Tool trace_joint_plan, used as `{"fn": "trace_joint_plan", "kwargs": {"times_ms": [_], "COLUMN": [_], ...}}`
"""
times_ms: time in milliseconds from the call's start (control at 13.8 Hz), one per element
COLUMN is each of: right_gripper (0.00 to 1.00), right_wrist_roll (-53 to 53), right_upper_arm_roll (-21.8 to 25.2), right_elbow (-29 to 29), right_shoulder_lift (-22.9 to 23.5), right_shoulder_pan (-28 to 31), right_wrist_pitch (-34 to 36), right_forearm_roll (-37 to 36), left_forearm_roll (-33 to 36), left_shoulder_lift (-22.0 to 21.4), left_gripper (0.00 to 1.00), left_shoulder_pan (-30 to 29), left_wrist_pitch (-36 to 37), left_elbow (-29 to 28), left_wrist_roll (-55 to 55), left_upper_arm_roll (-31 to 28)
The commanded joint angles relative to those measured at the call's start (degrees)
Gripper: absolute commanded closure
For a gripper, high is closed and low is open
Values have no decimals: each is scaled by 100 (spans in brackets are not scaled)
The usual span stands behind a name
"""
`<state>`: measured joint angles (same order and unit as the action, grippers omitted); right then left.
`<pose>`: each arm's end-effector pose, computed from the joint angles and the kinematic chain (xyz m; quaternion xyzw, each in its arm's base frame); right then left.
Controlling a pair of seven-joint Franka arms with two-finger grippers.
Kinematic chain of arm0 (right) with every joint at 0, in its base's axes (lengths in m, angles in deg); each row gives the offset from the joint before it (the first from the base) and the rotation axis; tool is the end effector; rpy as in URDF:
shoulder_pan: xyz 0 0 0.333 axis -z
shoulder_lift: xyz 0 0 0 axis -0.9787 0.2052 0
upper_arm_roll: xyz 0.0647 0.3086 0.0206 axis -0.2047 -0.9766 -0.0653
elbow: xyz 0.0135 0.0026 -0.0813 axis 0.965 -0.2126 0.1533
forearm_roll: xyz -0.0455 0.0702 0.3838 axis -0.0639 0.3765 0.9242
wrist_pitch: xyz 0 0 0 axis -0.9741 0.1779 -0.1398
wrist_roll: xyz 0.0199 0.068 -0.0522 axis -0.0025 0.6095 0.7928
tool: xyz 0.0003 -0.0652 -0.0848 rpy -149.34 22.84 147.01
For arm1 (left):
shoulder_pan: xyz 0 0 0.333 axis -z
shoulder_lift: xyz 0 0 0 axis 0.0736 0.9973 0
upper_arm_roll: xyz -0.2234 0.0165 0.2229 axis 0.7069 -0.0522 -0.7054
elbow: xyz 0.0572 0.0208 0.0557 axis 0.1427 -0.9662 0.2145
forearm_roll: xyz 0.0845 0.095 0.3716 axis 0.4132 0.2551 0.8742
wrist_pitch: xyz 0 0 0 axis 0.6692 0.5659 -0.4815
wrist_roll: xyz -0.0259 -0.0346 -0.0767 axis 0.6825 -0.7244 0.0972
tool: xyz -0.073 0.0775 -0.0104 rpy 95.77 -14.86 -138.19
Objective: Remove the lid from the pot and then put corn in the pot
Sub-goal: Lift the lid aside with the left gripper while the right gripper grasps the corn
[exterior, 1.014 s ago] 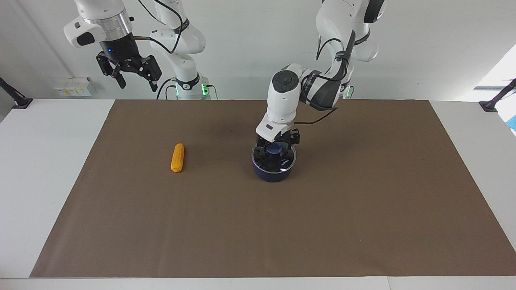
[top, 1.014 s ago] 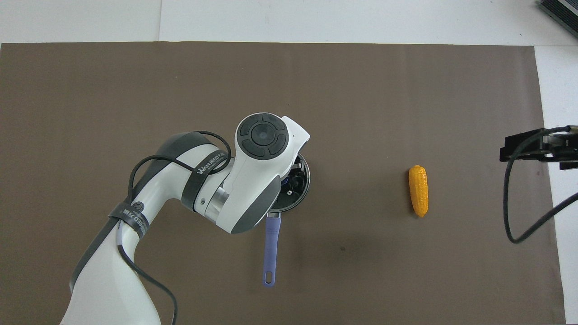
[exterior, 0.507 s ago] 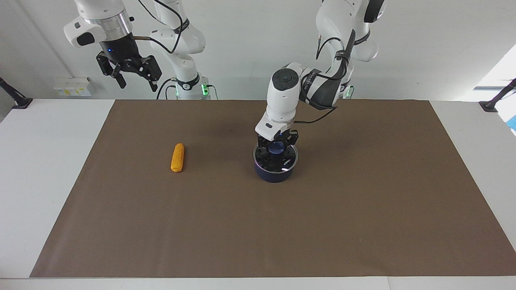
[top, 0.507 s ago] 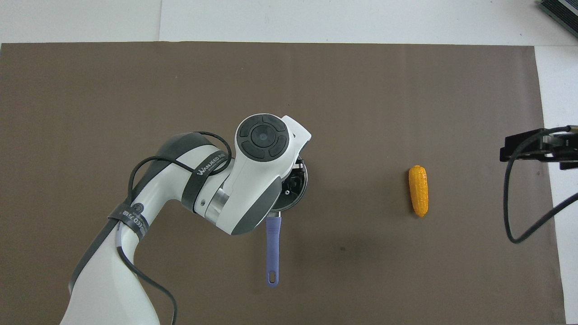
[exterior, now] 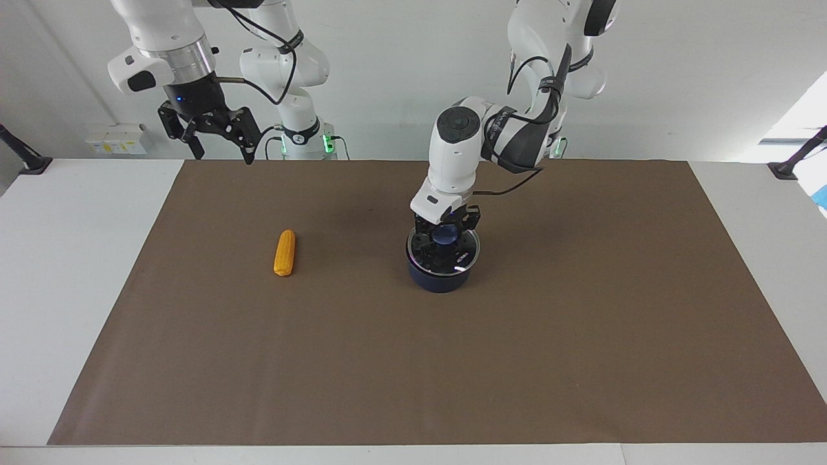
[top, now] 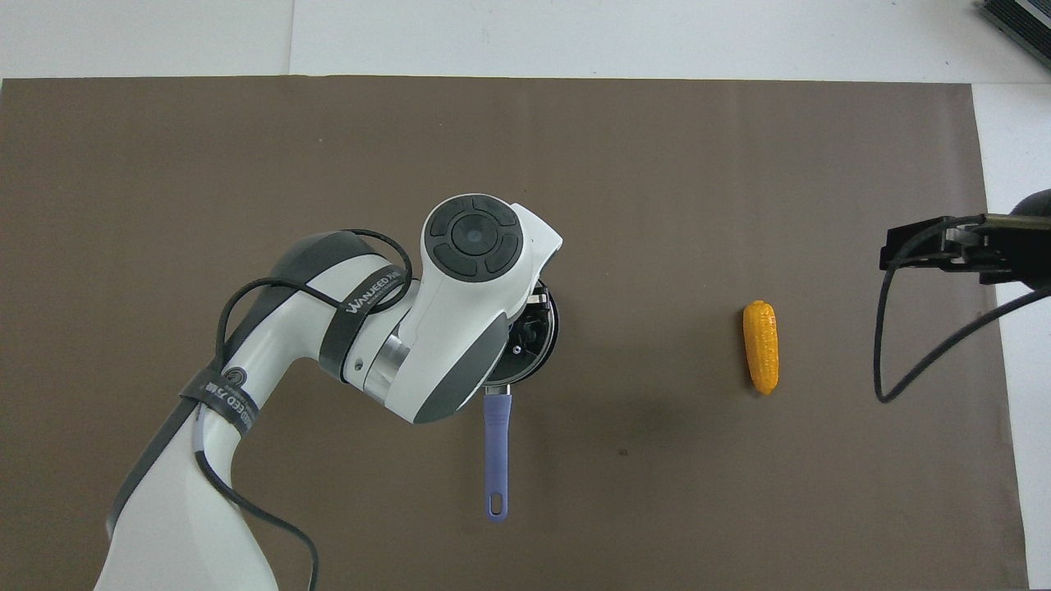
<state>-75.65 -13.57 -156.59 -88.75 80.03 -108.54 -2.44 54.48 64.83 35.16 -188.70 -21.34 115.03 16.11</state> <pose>0.5454 0.0279 0.6436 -0.9962 0.0791 -0.0364 0.0008 0.5152 -0.4060 0.4300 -0.9997 -0.0150 0.0208 0.0030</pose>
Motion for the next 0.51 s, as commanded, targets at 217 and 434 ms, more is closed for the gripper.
{"fn": "trace_joint_plan", "kwargs": {"times_ms": [217,434], "right_gripper": [0,0], "right_wrist_roll": [-123,-123], "right_upper_arm_roll": [-1,-1], "right_elbow": [-1582,-2304], "right_shoulder_lift": [-24,230], "right_shoulder_pan": [199,226], "right_wrist_pitch": [-1654,-2665], "right_forearm_roll": [-11,-20], "left_forearm_roll": [96,35], "left_shoulder_lift": [-307,-650], "left_gripper": [100,100], "left_shoulder_pan": [-176,-448], "left_wrist_pitch": [628,882], "left_elbow": [485,476], "left_wrist_roll": [-88,-596], "left_upper_arm_roll": [-122,-122]}}
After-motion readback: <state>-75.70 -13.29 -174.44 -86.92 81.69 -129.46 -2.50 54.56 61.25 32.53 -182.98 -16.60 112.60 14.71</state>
